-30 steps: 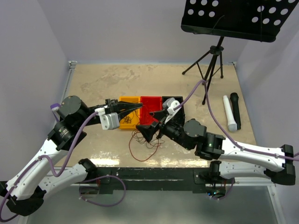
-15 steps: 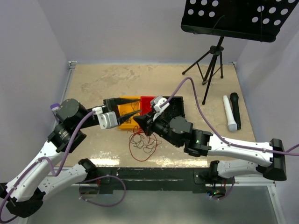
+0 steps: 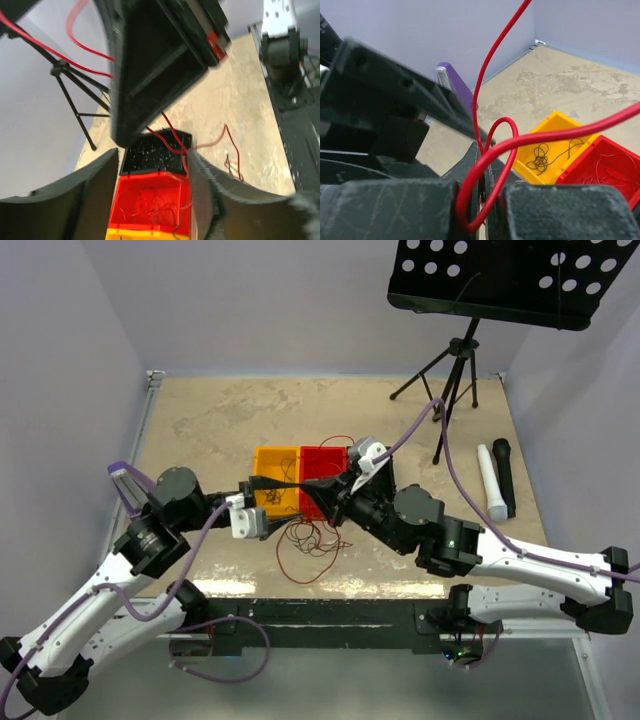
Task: Untangle the cables
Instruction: Untie the cable.
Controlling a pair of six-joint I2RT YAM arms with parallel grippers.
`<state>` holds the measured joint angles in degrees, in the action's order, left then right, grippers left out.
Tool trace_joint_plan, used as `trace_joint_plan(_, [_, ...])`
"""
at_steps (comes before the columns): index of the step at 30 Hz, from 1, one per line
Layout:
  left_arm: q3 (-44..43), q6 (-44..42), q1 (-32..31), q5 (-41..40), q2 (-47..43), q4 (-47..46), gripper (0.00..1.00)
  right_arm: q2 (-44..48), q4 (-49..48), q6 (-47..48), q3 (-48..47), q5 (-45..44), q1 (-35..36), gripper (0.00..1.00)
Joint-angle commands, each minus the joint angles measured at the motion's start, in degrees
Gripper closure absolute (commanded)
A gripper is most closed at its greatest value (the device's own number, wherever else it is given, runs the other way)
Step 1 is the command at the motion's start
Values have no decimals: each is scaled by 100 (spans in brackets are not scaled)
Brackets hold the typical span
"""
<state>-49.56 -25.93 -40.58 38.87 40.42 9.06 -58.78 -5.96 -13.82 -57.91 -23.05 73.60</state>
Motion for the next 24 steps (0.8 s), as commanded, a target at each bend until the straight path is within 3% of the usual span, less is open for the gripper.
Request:
trace_joint_plan(1, [69, -1780, -12, 349, 18, 1236, 47, 139, 200, 55, -370, 11, 14, 100])
trace_joint_plan(8, [561, -3442, -12, 121, -236, 1651, 49, 8, 358, 73, -590, 134, 14, 100])
trace_joint_plan(12, [868, -4128, -12, 59, -482, 1319, 54, -54, 411, 47, -651, 274, 14, 100])
trace_joint_plan(24, [1695, -4762, -12, -188, -1458, -71, 64, -107, 437, -15, -581, 424, 14, 100])
